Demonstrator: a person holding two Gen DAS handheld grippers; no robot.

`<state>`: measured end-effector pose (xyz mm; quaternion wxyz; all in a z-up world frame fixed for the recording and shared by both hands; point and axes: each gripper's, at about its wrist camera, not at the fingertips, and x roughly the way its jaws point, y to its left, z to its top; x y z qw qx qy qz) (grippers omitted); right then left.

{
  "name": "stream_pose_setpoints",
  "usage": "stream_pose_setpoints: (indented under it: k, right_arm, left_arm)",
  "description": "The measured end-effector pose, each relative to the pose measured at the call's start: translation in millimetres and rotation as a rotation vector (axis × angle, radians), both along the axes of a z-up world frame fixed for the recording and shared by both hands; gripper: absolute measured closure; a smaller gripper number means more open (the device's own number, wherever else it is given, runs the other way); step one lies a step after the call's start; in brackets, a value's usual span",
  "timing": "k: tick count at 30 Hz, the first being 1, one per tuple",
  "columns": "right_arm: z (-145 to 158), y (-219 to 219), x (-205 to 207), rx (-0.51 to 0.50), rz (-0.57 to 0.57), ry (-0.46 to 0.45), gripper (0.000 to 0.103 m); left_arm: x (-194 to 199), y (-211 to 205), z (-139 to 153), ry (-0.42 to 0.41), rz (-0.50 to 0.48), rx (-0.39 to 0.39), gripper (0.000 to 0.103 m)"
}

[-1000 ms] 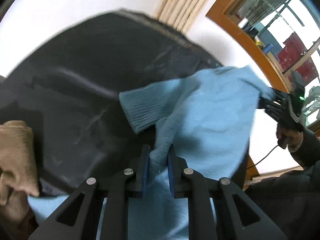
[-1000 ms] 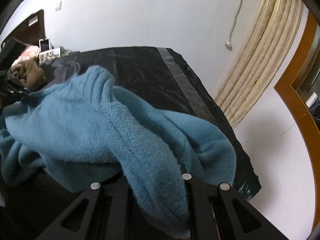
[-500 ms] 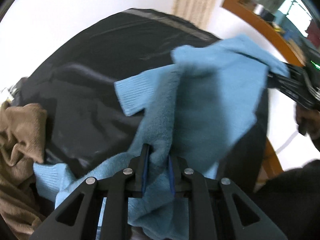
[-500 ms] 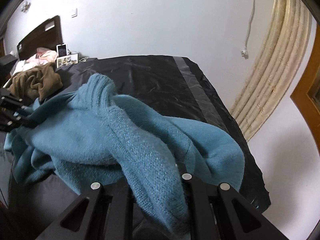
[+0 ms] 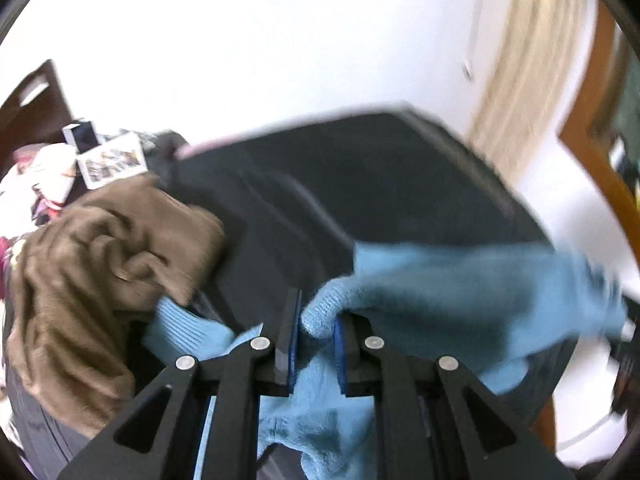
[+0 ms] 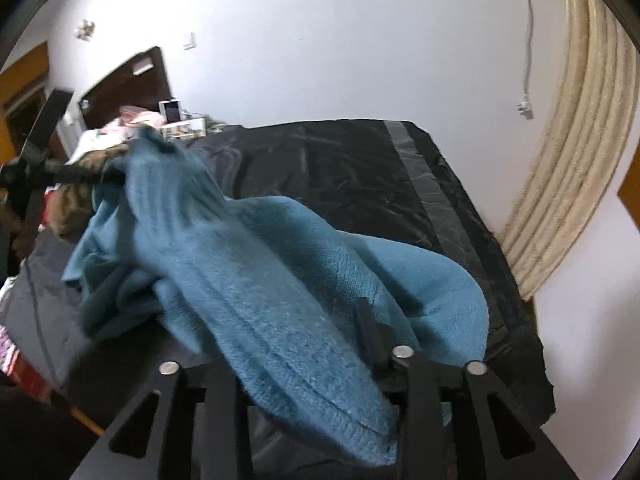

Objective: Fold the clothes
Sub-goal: 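Open the right gripper to release the sleeve while the left gripper holds, then grasp the sweater edge with the right gripper and lift it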

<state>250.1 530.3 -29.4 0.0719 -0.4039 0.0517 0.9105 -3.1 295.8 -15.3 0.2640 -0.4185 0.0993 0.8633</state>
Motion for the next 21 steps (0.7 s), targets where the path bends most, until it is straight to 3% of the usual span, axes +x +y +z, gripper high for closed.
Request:
stream_pose_setpoints:
  k: [2, 6, 10, 18, 21]
  right_arm:
    - [6.4, -5.5, 8.3, 0.038, 0.024, 0.018, 0.026]
    - [11.6, -12.2, 16.6, 0.049, 0.100, 0.012, 0.026]
    - [8.2, -8.3, 18.6, 0.039, 0.130, 0.000, 0.026]
    - [11.7, -15.6, 7.3, 0.194, 0.288, -0.008, 0.026]
    - [2.5, -17.0, -6.0, 0.202, 0.358, -0.049, 0.026]
  left_arm:
    - [0.0, -10.9, 21.7, 0.039, 0.056, 0.041, 0.087]
    - [12.1, -29.9, 65.1, 0.111, 0.120, 0.111, 0.087]
    - [24.2, -33.6, 86.9, 0.143, 0.125, 0.125, 0.087]
    - [38.6, -42.1, 96.0, 0.147, 0.146, 0.156, 0.087]
    - [39.8, -50.3, 99.3, 0.141, 0.170, 0.187, 0.087]
